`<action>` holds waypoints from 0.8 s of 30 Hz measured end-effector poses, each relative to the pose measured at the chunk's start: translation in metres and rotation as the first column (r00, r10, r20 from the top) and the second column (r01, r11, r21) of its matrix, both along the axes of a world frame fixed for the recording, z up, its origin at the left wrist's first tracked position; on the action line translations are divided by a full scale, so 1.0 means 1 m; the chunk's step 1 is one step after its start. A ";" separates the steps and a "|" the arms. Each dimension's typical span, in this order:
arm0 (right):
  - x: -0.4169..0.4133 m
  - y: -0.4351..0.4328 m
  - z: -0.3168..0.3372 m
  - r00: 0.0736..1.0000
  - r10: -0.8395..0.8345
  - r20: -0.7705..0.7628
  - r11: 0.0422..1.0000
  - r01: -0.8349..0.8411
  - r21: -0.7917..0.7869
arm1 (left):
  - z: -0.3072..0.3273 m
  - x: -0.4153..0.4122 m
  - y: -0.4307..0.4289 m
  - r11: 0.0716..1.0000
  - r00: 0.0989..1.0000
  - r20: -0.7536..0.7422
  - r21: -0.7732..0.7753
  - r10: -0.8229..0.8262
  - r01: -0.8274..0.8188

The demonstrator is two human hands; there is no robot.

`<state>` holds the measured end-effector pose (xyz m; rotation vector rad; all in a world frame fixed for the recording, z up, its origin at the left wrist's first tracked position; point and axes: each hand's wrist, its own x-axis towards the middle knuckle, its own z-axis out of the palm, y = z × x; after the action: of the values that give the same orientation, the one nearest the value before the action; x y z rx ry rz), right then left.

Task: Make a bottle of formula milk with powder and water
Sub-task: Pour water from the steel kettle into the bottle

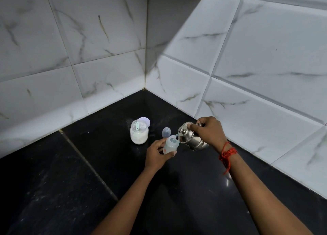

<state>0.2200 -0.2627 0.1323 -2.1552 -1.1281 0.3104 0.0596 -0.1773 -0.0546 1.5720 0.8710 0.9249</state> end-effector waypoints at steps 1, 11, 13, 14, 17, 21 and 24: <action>0.000 0.000 0.001 1.000 -0.004 0.005 1.000 0.004 0.001 | -0.001 0.000 0.000 1.000 1.000 -0.012 -0.003 -0.008 0.008; 0.000 -0.001 0.017 0.999 -0.004 0.050 1.000 0.004 0.003 | 0.000 -0.005 0.007 0.998 0.998 -0.067 0.057 -0.015 0.019; -0.001 -0.001 0.022 0.997 0.005 0.072 1.000 -0.005 0.002 | -0.001 -0.005 0.008 0.999 0.998 -0.068 0.053 -0.010 0.013; 0.000 -0.002 0.025 0.996 0.008 0.084 1.000 -0.009 0.003 | -0.001 -0.005 0.008 0.999 0.998 -0.069 0.050 -0.009 0.012; 0.001 -0.002 0.034 0.995 0.015 0.103 1.000 -0.015 0.005 | -0.004 -0.004 0.010 0.999 0.997 -0.075 0.040 -0.009 0.012; 0.002 -0.003 0.048 0.990 0.016 0.143 0.999 -0.020 0.025 | -0.007 -0.002 0.010 0.999 0.997 -0.075 0.029 -0.011 0.013; 0.003 -0.004 0.059 0.984 0.025 0.175 0.999 -0.030 0.025 | -0.008 -0.002 0.009 0.999 0.997 -0.068 0.027 -0.023 0.025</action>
<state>0.2226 -0.2670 0.1917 -2.1772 -1.2524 0.1189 0.0578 -0.1679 -0.0625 1.6428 0.8881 0.8743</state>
